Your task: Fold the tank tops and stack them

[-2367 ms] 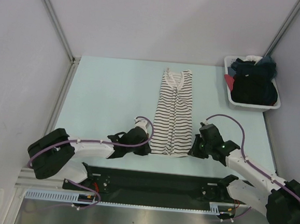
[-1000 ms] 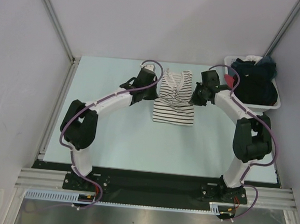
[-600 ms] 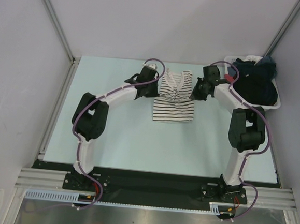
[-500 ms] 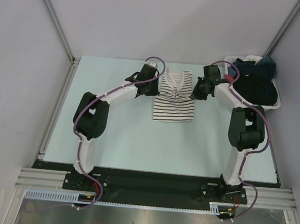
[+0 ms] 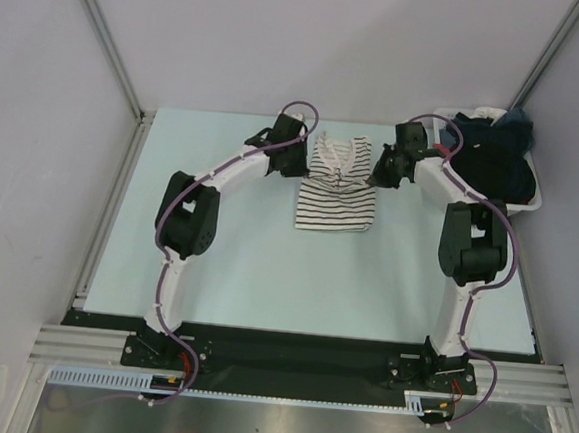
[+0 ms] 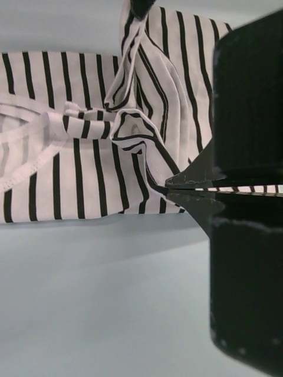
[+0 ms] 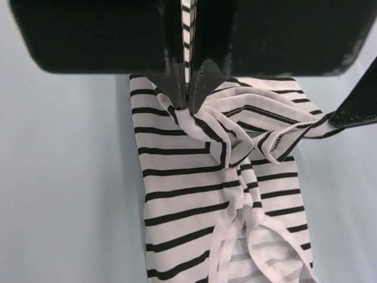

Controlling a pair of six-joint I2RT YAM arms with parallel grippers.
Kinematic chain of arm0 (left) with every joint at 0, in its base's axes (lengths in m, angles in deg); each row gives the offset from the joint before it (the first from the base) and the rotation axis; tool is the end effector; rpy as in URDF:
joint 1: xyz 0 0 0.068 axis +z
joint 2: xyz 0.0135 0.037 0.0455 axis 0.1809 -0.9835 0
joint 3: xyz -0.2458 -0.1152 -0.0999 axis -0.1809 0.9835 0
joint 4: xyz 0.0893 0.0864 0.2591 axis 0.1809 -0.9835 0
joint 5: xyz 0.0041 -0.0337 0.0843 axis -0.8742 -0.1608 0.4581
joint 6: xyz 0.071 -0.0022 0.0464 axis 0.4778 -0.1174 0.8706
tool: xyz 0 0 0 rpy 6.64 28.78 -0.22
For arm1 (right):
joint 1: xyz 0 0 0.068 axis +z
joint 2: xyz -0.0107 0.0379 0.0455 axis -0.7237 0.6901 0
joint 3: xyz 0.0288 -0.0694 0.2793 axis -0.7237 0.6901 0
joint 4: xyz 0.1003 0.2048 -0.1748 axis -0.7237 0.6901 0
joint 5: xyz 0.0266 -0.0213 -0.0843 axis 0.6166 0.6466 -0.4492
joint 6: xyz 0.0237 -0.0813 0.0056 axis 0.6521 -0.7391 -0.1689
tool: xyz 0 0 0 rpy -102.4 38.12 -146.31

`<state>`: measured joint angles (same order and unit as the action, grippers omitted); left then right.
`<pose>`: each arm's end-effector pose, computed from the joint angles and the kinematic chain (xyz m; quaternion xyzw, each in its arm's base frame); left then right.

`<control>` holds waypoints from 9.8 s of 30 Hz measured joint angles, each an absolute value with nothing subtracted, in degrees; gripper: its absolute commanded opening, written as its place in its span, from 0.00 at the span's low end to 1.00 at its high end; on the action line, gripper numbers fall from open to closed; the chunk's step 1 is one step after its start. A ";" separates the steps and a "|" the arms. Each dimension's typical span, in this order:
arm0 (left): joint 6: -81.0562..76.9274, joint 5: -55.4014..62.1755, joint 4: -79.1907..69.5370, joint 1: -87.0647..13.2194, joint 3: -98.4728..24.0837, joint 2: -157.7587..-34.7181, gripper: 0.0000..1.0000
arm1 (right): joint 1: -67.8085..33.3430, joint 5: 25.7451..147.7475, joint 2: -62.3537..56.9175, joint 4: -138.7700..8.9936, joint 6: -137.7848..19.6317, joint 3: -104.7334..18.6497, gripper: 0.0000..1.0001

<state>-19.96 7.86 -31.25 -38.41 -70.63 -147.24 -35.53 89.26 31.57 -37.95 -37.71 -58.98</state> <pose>0.4988 -0.2706 0.1938 0.0007 0.9239 -0.2102 0.3198 0.4946 0.1080 0.1972 0.1128 0.9336 0.1889 0.2830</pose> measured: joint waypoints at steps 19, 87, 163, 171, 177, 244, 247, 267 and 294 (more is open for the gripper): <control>-19.92 5.39 -30.44 -36.86 -63.85 -146.19 1.00 | -37.76 89.35 29.10 -42.89 -37.75 -48.07 0.57; -17.90 3.38 -21.21 -42.02 -40.40 -131.53 0.88 | -41.30 107.55 14.59 -59.27 -41.36 -17.41 0.43; -25.40 8.91 -16.91 -50.59 -9.03 -107.29 0.00 | -28.27 97.59 -3.07 -49.30 -38.93 -8.20 0.04; -29.34 9.67 -15.73 -57.82 1.63 -97.52 0.00 | -21.41 95.44 -14.33 -47.00 -34.32 2.88 0.05; -32.66 11.88 -15.20 -61.47 6.86 -91.88 0.00 | -15.38 92.38 -23.55 -45.76 -29.10 6.90 0.05; -22.47 4.80 -33.13 -34.45 -43.48 -123.44 0.00 | -30.11 98.33 22.83 -33.78 -40.72 -54.17 0.09; -22.01 4.10 -33.30 -33.38 -45.49 -126.76 0.00 | -30.35 98.66 26.94 -34.09 -40.68 -57.80 0.10; -18.28 8.45 -31.44 -30.70 -49.95 -130.59 0.88 | -34.00 99.33 32.12 -47.22 -37.47 -50.93 0.37; -21.93 -10.48 -23.92 -32.44 -57.40 -148.33 0.32 | -26.74 127.20 35.46 -80.44 -22.52 -27.31 0.00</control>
